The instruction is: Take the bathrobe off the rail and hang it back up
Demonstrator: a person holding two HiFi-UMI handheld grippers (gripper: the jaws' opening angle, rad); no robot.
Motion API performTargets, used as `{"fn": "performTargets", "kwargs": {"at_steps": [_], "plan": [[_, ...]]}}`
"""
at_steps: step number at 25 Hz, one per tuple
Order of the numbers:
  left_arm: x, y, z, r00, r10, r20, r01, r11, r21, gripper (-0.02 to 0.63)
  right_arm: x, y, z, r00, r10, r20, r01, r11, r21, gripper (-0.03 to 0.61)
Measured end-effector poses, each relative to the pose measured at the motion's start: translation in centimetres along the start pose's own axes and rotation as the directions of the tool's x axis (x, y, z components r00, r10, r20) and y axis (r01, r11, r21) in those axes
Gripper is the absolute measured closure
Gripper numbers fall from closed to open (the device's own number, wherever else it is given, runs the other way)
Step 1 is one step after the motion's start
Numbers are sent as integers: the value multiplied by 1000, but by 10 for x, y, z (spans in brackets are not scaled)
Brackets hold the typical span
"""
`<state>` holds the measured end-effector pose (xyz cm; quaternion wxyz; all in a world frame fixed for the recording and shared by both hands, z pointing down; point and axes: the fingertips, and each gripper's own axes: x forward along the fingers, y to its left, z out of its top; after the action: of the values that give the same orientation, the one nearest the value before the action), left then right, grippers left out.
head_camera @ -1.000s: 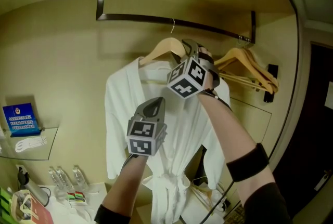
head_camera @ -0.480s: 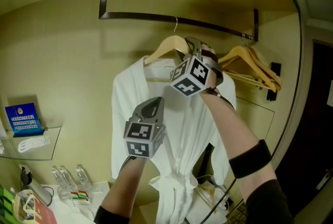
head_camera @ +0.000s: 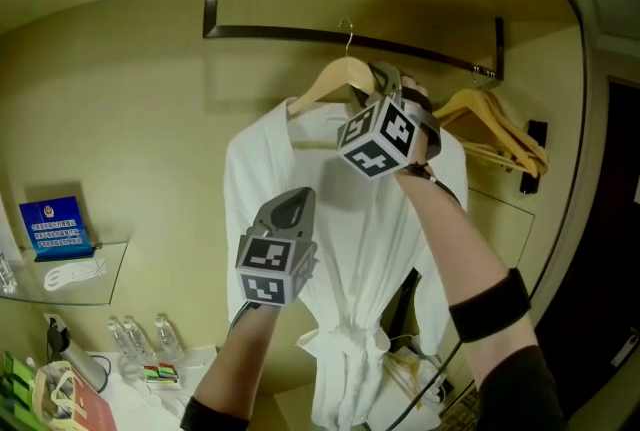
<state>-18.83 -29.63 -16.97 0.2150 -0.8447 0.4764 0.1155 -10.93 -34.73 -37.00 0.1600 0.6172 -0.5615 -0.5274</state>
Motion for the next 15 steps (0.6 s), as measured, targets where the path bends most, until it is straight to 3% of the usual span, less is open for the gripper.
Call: {"fn": "performTargets", "kwargs": {"at_steps": [5,15], "plan": [[-9,-10,3,1000,-14,8,15,1000,-21,613,-20,3,-6,1000,8,5,-8,1000,17,373],[-39,-34,-50,998,-36,-46,32,996,-86,613,-67,66,-25,996,91,23,-92,995,49,373]]}}
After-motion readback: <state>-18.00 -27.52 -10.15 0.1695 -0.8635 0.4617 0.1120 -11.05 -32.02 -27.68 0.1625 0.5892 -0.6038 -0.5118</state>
